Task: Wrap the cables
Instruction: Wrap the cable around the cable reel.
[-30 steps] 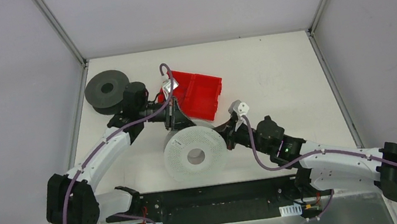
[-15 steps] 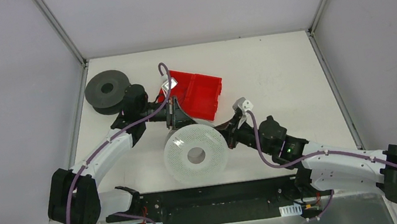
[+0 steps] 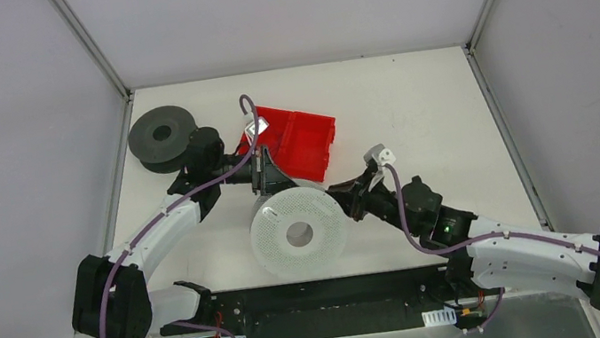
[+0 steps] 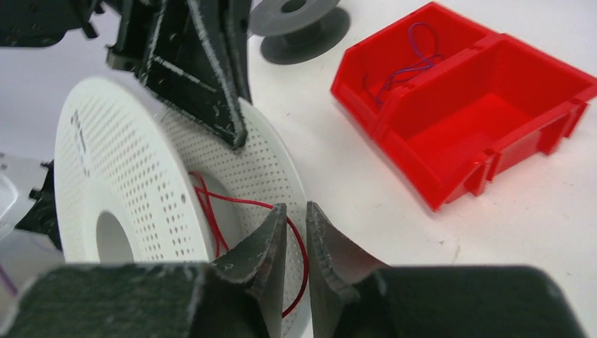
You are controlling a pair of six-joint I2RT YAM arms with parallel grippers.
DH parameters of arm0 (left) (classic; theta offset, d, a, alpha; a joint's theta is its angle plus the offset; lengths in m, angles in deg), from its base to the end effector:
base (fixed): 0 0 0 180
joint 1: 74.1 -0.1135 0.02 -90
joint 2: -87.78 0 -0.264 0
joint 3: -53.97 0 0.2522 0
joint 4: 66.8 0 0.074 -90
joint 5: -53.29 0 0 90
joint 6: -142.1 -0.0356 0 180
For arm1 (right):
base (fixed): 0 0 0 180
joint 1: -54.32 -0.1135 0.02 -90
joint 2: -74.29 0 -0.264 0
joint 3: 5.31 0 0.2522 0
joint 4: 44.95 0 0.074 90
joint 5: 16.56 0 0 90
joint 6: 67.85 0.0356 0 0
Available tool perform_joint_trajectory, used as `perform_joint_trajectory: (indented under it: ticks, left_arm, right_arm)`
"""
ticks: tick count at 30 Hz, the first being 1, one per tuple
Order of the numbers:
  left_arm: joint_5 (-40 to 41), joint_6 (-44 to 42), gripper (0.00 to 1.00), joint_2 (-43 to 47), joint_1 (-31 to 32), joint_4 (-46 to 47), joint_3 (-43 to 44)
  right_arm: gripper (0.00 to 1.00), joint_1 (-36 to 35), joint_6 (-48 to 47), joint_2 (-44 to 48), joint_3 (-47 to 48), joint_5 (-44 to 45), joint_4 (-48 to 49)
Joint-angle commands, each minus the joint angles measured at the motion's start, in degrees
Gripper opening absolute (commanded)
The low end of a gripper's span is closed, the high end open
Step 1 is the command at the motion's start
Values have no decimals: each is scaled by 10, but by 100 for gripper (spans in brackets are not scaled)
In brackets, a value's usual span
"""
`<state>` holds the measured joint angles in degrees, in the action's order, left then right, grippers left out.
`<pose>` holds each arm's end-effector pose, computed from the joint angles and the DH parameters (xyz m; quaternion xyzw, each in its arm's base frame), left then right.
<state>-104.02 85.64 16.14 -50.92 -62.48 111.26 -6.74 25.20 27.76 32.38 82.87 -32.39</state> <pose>0.2330 -0.1355 0.2863 0.2971 0.6673 -0.6277 0.2690 0.1002 0.1691 0.2734 -0.2780 0.6251 0.3383 0.6462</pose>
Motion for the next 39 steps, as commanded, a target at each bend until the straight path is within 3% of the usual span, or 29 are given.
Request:
perform_joint_trajectory:
  ticks: [1,5,13,17,22,29,34,39]
  left_arm:
    - [-11,11,0,25,-3,18,22]
    - [-14,14,0,29,-3,19,25]
    - [-22,16,0,34,-5,17,25]
    - [-14,17,0,35,-8,14,16]
    - [5,31,0,44,-8,15,15]
    - [22,15,0,54,-9,-21,18]
    - [31,-15,0,53,-9,-67,20]
    - [27,-58,0,51,-7,-116,16]
  right_arm:
    - [20,6,19,22,18,66,-21]
    - [25,5,19,32,25,75,-55]
    - [26,5,41,96,30,134,-103]
    - [35,6,78,125,54,166,-167]
    - [43,6,124,141,93,111,-232]
    - [44,6,141,138,117,19,-255]
    - [44,6,94,112,150,-18,-260]
    - [45,5,-18,46,221,-51,-279]
